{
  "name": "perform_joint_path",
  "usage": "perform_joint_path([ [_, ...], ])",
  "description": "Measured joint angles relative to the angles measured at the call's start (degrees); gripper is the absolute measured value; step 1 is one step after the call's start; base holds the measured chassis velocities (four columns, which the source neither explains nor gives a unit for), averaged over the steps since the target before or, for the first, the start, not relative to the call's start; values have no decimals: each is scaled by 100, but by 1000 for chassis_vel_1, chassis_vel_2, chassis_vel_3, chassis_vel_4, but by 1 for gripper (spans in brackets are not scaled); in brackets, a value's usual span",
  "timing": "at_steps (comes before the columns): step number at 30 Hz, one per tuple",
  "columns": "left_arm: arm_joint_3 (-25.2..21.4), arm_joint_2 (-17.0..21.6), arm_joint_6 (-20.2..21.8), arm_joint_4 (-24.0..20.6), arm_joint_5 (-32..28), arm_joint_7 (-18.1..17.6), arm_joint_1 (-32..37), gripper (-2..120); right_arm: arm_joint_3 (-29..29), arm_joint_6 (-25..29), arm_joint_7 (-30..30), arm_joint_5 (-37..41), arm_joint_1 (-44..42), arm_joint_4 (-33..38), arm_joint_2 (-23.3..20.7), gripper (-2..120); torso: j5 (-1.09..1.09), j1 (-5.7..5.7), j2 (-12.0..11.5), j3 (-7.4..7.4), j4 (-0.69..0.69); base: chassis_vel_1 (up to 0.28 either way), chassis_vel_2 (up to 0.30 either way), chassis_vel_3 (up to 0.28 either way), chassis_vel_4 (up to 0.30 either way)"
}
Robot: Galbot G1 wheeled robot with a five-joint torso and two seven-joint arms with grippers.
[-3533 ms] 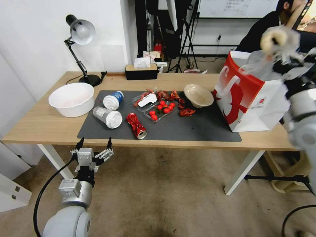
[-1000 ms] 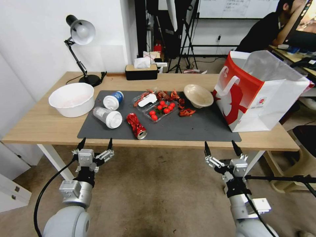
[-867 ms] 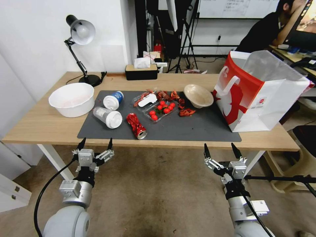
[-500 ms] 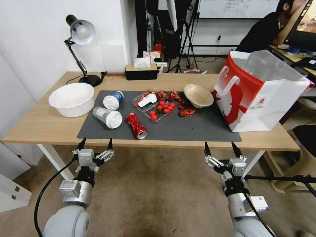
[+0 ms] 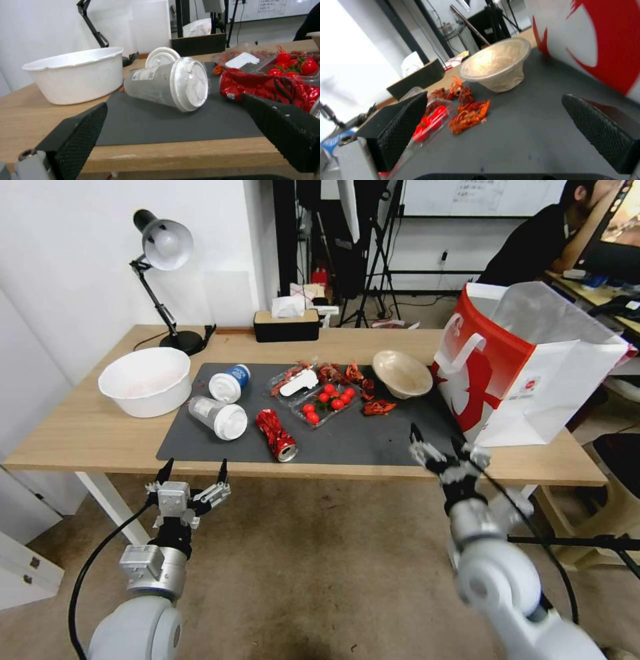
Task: Pick up the trash from the table and place it into the takeout bag.
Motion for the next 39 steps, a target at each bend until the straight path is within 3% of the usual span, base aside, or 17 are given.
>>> perform_joint_path([
  [10,-51,-17,-69,15,20,-4,48,100,-290,-272,470,1098,1732,-1292,161,99,0,0,0,0,0,0,0,0,0],
  [32,-146,-64,-142,41,13,-28,95,100,-621,-658,885,1732,2716,-2325,596,88,0,0,1,-1,-1,0,0,0,0],
  [37,-153,-73,-187,61,13,-33,110,100,-626,-706,954,1730,2789,-2445,676,76,1,0,1,-1,-1,0,0,0,0],
  [39,-154,-76,-202,61,13,-35,112,100,-625,-782,1072,1727,2815,-2486,710,64,0,0,1,-1,-1,0,0,0,0],
])
